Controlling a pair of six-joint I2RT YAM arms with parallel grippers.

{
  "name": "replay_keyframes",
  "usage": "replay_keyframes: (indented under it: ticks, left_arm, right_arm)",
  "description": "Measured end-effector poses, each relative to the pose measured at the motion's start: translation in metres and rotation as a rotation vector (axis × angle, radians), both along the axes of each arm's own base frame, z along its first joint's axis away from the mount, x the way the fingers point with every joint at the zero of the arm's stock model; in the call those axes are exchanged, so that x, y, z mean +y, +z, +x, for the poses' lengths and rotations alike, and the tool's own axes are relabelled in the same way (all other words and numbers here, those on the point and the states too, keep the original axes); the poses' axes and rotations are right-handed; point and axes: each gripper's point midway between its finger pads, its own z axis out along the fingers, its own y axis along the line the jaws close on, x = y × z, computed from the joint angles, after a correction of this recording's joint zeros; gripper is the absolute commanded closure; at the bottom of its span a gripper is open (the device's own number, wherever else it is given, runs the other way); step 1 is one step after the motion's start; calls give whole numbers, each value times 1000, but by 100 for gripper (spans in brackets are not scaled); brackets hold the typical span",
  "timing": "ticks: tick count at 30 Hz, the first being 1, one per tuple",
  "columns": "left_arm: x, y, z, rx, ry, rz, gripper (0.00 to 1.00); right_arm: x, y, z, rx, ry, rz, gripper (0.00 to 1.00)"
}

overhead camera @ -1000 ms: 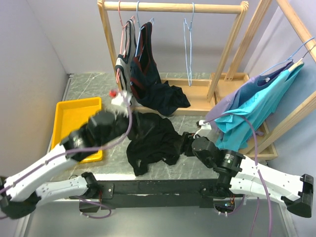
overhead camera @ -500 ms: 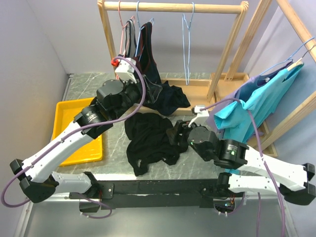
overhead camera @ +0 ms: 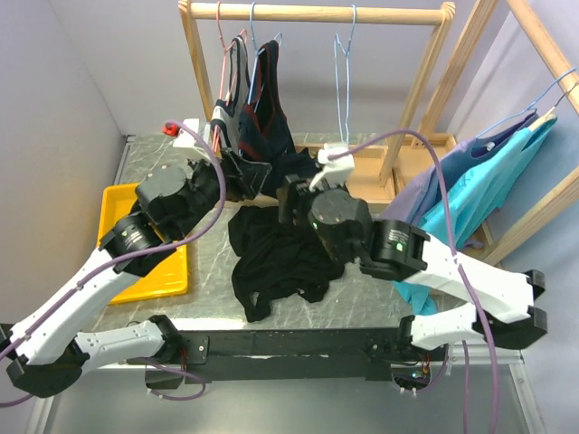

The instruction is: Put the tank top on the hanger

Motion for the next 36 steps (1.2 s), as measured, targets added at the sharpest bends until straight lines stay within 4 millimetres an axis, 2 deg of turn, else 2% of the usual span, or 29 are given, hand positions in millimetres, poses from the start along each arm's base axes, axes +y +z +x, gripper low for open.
replay_keyframes:
  ticks: [2, 5, 6, 9, 12, 15, 20, 24, 30, 33, 36]
  left_arm:
    - [3, 0, -2, -2, 1, -3, 34]
    - [5, -5, -4, 3, 1, 3, 34]
    - [5, -7, -4, 5, 2, 5, 34]
    - [8, -15, -6, 17, 2, 17, 34]
    - [11, -20, -9, 23, 2, 24, 34]
    - [14, -20, -12, 21, 2, 23, 34]
    - [17, -21, -14, 18, 2, 19, 34]
    - [18, -24, -15, 21, 2, 22, 34]
    - [18, -26, -15, 26, 1, 28, 34]
    - [18, -29, -16, 32, 1, 35, 34]
    - [20, -29, -17, 33, 2, 38, 33]
  right_arm:
    - [4, 12, 8, -22, -15, -15, 29]
    - [-4, 39, 36, -51, -72, -27, 29]
    - [-13, 50, 49, -61, -105, -21, 30]
    - [-41, 73, 70, -91, -171, 5, 32]
    - [-60, 82, 78, -100, -185, 16, 37]
    - [-71, 88, 89, -100, -166, 26, 37]
    - [-97, 99, 121, -104, -188, 29, 42]
    - [-108, 95, 148, -90, -187, 19, 44]
    - [-95, 87, 192, -56, -151, 4, 48]
    - [-90, 72, 210, -27, -161, -16, 48]
    - [-90, 55, 217, 7, -178, -42, 48]
